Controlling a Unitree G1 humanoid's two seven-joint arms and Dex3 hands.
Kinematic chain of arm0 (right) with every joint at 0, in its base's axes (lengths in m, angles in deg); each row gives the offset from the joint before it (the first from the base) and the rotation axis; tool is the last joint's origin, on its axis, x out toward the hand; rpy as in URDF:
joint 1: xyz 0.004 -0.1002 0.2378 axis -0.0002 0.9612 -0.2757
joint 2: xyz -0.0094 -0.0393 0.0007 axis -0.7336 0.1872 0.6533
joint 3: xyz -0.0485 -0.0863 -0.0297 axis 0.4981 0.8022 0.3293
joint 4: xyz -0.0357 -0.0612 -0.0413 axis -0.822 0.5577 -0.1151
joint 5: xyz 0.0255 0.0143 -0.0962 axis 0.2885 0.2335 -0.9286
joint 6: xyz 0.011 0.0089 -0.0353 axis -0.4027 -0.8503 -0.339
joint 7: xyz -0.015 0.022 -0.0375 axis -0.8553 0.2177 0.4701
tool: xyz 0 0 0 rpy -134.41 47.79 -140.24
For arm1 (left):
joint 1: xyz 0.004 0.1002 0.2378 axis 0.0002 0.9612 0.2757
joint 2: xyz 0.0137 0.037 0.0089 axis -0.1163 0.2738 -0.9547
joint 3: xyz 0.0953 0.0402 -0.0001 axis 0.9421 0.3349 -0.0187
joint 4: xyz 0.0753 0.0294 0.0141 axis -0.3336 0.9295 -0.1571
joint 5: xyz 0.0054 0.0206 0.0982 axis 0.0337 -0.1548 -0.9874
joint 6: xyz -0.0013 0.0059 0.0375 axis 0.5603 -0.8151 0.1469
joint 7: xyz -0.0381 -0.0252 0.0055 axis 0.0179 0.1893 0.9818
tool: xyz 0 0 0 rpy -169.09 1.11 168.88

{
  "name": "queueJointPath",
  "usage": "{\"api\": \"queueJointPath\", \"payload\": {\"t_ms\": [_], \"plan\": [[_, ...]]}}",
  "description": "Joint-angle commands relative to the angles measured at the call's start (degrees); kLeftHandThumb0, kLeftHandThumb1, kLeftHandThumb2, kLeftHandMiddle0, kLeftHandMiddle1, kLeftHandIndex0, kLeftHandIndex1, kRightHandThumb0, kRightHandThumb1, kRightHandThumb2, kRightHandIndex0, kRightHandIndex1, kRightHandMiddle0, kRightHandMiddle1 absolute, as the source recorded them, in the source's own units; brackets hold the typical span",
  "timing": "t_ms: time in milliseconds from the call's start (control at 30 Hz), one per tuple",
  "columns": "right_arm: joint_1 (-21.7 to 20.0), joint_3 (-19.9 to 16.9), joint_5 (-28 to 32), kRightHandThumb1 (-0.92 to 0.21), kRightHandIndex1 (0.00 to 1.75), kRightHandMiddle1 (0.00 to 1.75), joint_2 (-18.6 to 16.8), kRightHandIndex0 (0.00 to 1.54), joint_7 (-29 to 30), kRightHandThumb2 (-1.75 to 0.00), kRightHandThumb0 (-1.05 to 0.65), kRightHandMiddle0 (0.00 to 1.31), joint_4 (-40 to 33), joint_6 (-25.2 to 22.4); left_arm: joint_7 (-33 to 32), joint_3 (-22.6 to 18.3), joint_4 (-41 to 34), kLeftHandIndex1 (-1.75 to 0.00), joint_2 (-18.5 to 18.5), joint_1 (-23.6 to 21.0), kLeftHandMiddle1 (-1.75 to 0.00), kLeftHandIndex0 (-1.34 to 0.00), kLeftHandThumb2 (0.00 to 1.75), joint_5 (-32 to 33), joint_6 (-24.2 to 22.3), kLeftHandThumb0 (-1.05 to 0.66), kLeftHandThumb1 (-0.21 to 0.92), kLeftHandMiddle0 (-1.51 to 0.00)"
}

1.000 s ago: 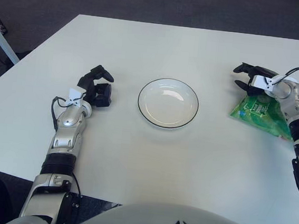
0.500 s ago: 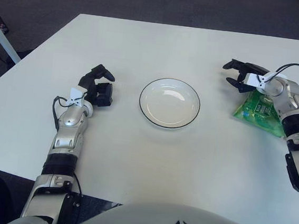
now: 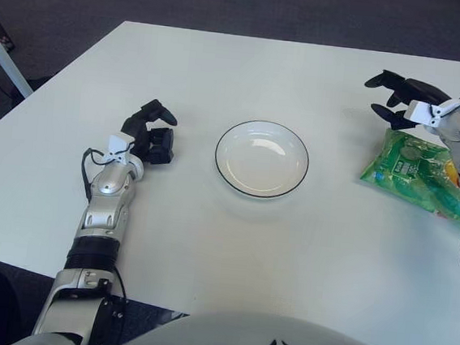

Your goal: Put the snack into the plate.

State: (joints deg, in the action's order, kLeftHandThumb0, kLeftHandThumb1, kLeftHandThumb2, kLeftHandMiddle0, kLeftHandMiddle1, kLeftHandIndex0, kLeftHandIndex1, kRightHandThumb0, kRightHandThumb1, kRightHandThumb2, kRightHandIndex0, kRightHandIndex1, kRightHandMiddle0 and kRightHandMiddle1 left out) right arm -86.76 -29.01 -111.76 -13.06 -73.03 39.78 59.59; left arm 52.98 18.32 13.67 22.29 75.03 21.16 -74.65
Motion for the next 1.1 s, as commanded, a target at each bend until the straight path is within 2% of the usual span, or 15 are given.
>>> {"api": "queueJointPath", "payload": {"t_ms": [0, 267, 467, 600, 667, 767, 800, 867, 967, 1067], "plan": [[5.05, -2.47, 1.35, -0.92, 1.16, 0.83, 2.47, 0.19, 0.8, -0.92, -0.68, 0.0, -5.85, 0.69, 0.53, 0.64, 4.26, -1.75, 2.89, 6.3, -1.75, -0.58, 1.27, 0.48, -0.2, -0.47, 0.35, -1.29], [12.1, -6.48, 1.58, -0.92, 1.05, 0.86, 4.51, 0.18, 2.52, -0.81, -0.74, 0.0, -15.4, 0.84, 0.26, 0.49, 4.63, -1.75, 2.52, 6.08, -1.75, -0.58, 1.27, 0.02, -0.24, -0.47, 0.35, -1.29], [17.22, -8.52, -3.23, -0.92, 0.96, 0.88, 6.59, 0.15, 10.28, -0.74, -0.81, 0.0, -17.36, 1.73, 0.8, 0.31, 4.94, -1.75, 2.18, 5.95, -1.75, -0.58, 1.27, 0.35, -0.05, -0.47, 0.35, -1.28], [20.77, -10.16, -5.91, -0.92, 0.93, 0.9, 6.51, 0.13, 14.41, -0.74, -0.84, 0.0, -21.22, -0.74, 1.15, 0.04, 5.18, -1.75, 2.15, 5.85, -1.75, -0.58, 1.27, 0.68, 0.03, -0.46, 0.36, -1.28], [22.44, -10.91, -7.28, -0.92, 0.92, 0.9, 5.9, 0.12, 15.81, -0.74, -0.85, 0.0, -23.62, -3.06, 1.47, -0.17, 5.51, -1.75, 2.01, 5.69, -1.75, -0.58, 1.26, 0.87, 0.18, -0.46, 0.36, -1.28], [27.84, -12.85, -10.86, -0.92, 0.9, 0.91, 3.92, 0.1, 17.63, -0.75, -0.87, 0.0, -32.08, -9.1, 2.05, -0.4, 6.2, -1.75, 1.7, 5.47, -1.75, -0.58, 1.26, 0.96, 0.53, -0.46, 0.36, -1.28], [30.83, -13.67, -12.37, -0.92, 0.9, 0.92, 3.11, 0.09, 16.49, -0.75, -0.88, 0.0, -37.07, -12.21, 2.27, -0.44, 6.49, -1.75, 1.54, 5.36, -1.75, -0.58, 1.26, 0.96, 0.69, -0.46, 0.36, -1.28], [34.09, -14.44, -13.99, -0.92, 0.87, 0.92, 2.26, 0.06, 14.79, -0.77, -0.91, 0.0, -42.72, -15.94, 2.51, -0.48, 6.82, -1.75, 1.38, 5.24, -1.75, -0.58, 1.26, 0.98, 0.88, -0.46, 0.36, -1.28], [35.97, -14.61, -15.01, -0.92, 0.84, 0.9, 2.59, 0.03, 10.85, -0.79, -0.94, 0.0, -46.37, -19.91, 3.12, -0.56, 7.28, -1.75, 1.11, 5.04, -1.75, -0.58, 1.26, 1.29, 0.93, -0.46, 0.36, -1.28], [37.37, -14.31, -16.26, -0.92, 0.72, 0.84, 3.16, 0.01, 6.41, -0.81, -0.97, 0.0, -49.44, -23.59, 3.71, -0.73, 8.04, -1.75, 0.79, 4.63, -1.75, -0.58, 1.26, 1.74, 0.9, -0.46, 0.36, -1.28]]}}
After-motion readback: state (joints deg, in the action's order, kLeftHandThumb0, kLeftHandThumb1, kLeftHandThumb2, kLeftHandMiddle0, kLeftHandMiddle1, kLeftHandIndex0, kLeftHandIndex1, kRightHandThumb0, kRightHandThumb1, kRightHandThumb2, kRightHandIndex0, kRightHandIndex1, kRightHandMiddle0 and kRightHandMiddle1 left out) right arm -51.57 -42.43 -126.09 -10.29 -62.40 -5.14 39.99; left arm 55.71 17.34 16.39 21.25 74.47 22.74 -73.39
